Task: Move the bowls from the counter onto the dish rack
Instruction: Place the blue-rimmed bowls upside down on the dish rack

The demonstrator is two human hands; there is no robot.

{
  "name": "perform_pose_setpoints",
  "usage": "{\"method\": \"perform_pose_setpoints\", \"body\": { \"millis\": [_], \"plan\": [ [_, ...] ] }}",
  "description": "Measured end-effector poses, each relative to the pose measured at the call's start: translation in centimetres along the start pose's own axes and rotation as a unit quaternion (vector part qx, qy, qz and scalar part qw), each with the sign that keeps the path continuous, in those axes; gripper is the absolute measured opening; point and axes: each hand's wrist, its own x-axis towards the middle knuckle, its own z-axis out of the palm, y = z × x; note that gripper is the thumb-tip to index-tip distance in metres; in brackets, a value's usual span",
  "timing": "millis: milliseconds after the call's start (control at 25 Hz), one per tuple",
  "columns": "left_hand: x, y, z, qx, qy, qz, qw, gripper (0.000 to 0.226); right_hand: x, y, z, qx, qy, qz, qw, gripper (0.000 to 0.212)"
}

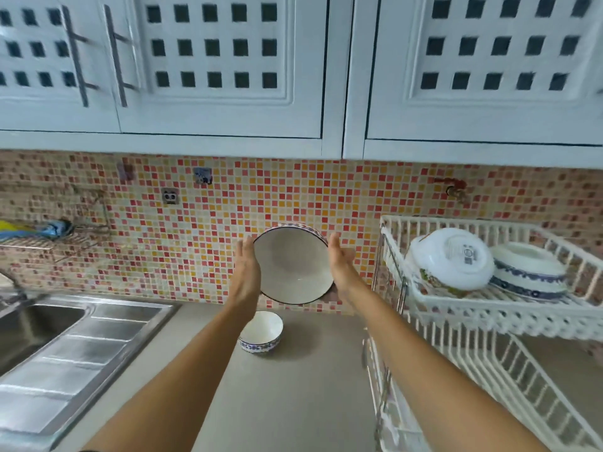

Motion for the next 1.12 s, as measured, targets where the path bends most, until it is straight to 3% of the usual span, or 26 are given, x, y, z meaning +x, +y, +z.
{"method": "perform_pose_setpoints", "body": {
  "millis": [80,160,320,440,560,680,800,920,1120],
  "plan": [
    [-0.7,3.1,0.9,-0.051,-0.021,0.028,0.998,0.094,-1.3,-2.7,-1.9,0.063,0.0,-0.011,0.998,0.068],
    [-1.5,6.0,2.2,-0.072,-0.05,0.083,0.993,0.082,-2.4,-4.8,-4.4,0.123,-0.024,-0.025,0.992,0.079],
    [-2.9,10.5,6.6,-0.083,-0.109,0.171,0.976,0.06,-4.7,-7.7,-10.8,0.091,-0.072,-0.11,0.987,0.033],
    [-3.0,12.8,11.8,-0.067,-0.189,0.213,0.956,0.043,-5.1,-8.2,-16.9,0.064,-0.018,-0.187,0.98,0.026],
    [-3.4,14.2,18.3,-0.007,-0.261,0.234,0.936,0.045,-4.5,-7.2,-23.5,0.036,0.049,-0.225,0.973,0.029],
    [-3.9,14.9,24.5,0.081,-0.324,0.225,0.915,0.064,-3.3,-5.8,-30.1,0.001,0.101,-0.233,0.967,0.058],
    [-3.9,14.6,31.0,0.148,-0.385,0.197,0.889,0.086,-2.3,-3.9,-37.2,-0.025,0.098,-0.227,0.969,0.067],
    [-3.6,13.5,36.5,0.124,-0.45,0.162,0.869,0.078,-1.4,-2.0,-43.4,-0.11,0.055,-0.186,0.975,0.101],
    [-3.3,11.9,41.5,0.187,-0.466,0.137,0.854,0.053,1.2,1.2,-49.7,-0.25,-0.051,-0.128,0.958,0.127]
  ]
}}
